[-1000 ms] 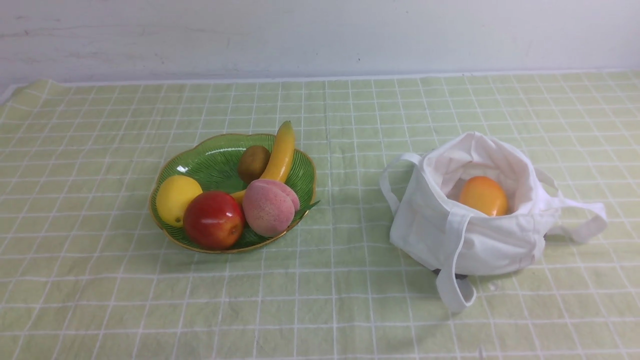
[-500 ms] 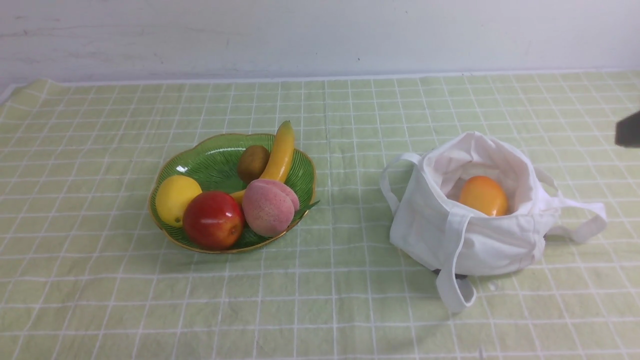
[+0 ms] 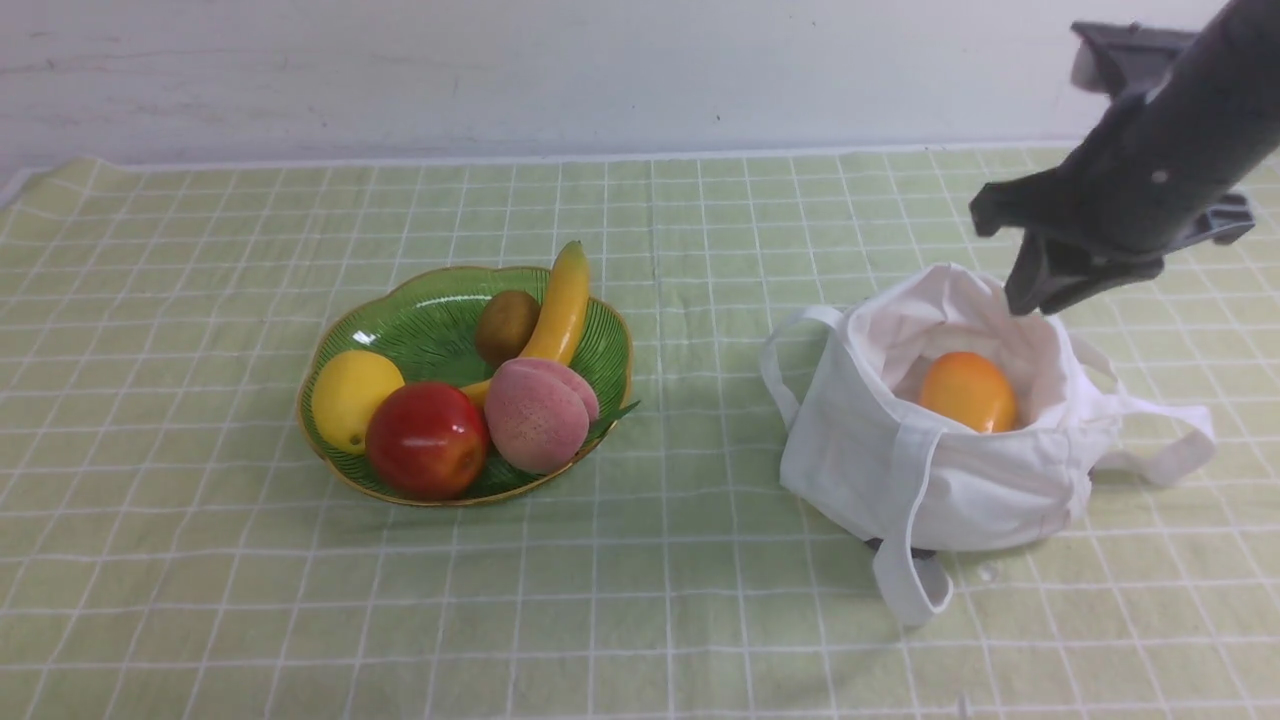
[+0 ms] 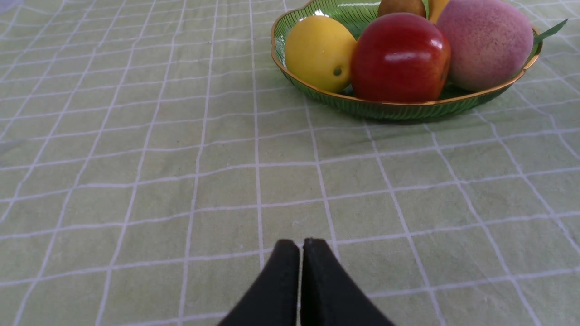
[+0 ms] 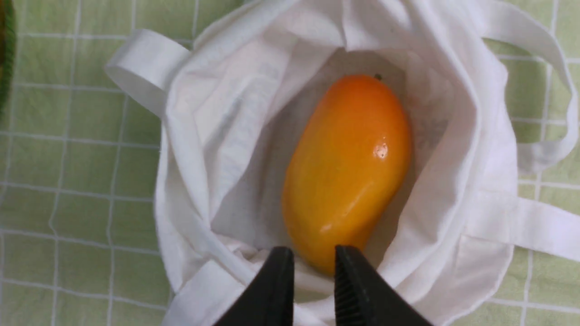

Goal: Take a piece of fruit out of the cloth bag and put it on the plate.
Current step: Use the right arm to grab a mango from the bag, then use the right arm to put the mango into the empty plate on the left

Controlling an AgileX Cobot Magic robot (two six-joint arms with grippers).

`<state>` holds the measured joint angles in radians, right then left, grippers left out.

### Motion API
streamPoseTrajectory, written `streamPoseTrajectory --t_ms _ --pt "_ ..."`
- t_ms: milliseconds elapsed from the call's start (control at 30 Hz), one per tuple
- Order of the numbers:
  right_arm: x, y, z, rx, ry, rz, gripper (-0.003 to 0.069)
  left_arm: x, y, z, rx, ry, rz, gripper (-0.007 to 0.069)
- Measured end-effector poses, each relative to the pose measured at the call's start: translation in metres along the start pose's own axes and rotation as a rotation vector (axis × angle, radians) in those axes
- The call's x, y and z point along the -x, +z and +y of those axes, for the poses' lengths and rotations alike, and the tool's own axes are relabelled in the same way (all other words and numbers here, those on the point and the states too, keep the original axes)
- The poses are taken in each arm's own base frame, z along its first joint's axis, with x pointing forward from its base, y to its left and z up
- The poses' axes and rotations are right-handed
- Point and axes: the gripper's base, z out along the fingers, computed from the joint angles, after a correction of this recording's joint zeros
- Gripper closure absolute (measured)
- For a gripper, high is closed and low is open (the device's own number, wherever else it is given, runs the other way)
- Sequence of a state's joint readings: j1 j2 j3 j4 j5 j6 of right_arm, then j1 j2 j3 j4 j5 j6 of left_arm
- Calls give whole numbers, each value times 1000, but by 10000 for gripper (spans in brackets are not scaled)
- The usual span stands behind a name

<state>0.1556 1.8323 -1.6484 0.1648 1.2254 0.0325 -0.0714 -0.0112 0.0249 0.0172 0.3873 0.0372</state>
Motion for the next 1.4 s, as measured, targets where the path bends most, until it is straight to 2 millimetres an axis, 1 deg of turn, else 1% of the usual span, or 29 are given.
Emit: streamPoseTrajectory --t_ms 33,167,200,267,300,333,367,400,500,667,767,867,1067,1200,1233,1267,1300,1333,1367,1400 --pt "6 13 -1 -2 16 22 461 0 0 0 0 0 0 632" --pt "16 48 -4 -9 72 76 279 0 0 0 0 0 0 632" --pt "17 53 -5 -11 85 84 240 0 0 0 0 0 0 632" --pt "17 71 -8 -22 124 119 137 0 0 0 0 0 0 632" --pt "17 74 -8 -24 130 126 120 0 0 0 0 0 0 632" --pt "16 85 -10 -33 146 150 62 0 0 0 0 0 0 632" --pt "15 92 -11 -37 151 165 34 0 0 0 0 0 0 632" --pt "14 96 -12 -40 154 174 15 0 0 0 0 0 0 632" --pt "14 107 -14 -43 159 191 -6 0 0 0 0 0 0 632" --pt "13 122 -15 -37 175 201 -6 0 0 0 0 0 0 632" --pt "13 129 -15 -33 181 201 18 0 0 0 0 0 0 632" --pt "14 129 -15 -33 180 194 75 0 0 0 0 0 0 632" --pt "13 127 -15 -32 157 206 76 0 0 0 0 0 0 632" --pt "17 100 -11 -22 134 158 76 0 0 0 0 0 0 632" --pt "19 83 -9 -16 128 121 76 0 0 0 0 0 0 632" --pt "19 81 -8 -15 127 115 76 0 0 0 0 0 0 632" --pt "21 60 -5 -7 121 69 76 0 0 0 0 0 0 632" --pt "21 57 -5 -6 120 63 76 0 0 0 0 0 0 632" --pt "21 38 -2 0 113 21 76 0 0 0 0 0 0 632" --pt "21 24 0 12 112 -11 76 0 0 0 0 0 0 632"
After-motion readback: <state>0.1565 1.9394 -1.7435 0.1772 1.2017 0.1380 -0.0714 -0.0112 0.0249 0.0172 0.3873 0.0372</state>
